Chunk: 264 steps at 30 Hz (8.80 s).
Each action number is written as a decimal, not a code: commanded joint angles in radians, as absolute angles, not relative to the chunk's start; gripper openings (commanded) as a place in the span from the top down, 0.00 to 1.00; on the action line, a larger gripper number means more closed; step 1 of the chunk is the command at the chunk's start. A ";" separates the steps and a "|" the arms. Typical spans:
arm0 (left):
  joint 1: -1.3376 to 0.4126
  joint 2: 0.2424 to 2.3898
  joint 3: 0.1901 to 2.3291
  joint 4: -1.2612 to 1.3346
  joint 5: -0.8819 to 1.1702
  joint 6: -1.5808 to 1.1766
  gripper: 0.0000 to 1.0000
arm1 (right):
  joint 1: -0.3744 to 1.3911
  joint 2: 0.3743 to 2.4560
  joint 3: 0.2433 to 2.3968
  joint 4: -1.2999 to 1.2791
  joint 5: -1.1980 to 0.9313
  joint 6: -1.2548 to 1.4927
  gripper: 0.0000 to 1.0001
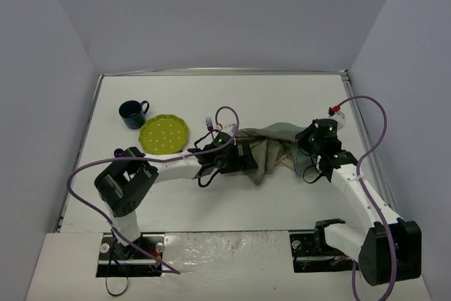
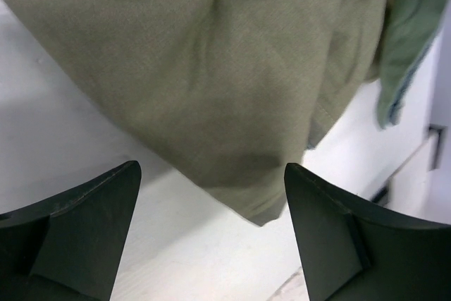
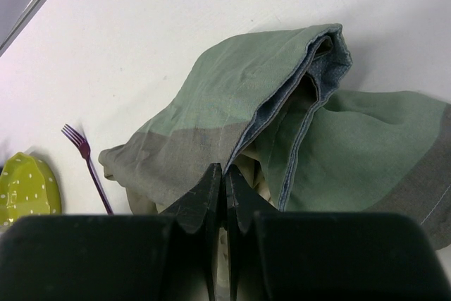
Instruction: Set the dinner table for one person
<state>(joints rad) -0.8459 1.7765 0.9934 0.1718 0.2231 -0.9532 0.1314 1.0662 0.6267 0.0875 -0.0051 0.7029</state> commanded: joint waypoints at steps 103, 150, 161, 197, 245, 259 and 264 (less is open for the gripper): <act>-0.584 1.281 1.677 -0.192 -0.469 0.169 1.00 | 0.091 0.634 1.266 -0.334 0.279 0.449 1.00; -0.460 1.787 1.287 0.564 0.098 0.150 1.00 | 0.087 0.478 0.687 -0.188 0.001 0.567 1.00; -0.443 1.650 1.190 0.517 -0.056 0.169 1.00 | 0.088 0.493 0.694 -0.232 -0.080 0.560 1.00; -0.483 2.060 1.635 0.311 0.131 -0.017 1.00 | 0.082 0.894 0.494 -0.030 0.051 0.763 1.00; -0.494 2.015 1.686 0.304 0.160 -0.016 0.93 | -0.085 0.899 0.609 0.028 0.145 0.732 1.00; -0.491 1.821 1.274 0.285 -0.120 -0.005 0.50 | -0.028 0.663 0.493 -0.270 0.049 0.776 0.54; -0.491 1.762 1.358 0.186 -0.162 -0.039 0.21 | -0.015 0.710 0.605 -0.302 0.089 0.692 0.29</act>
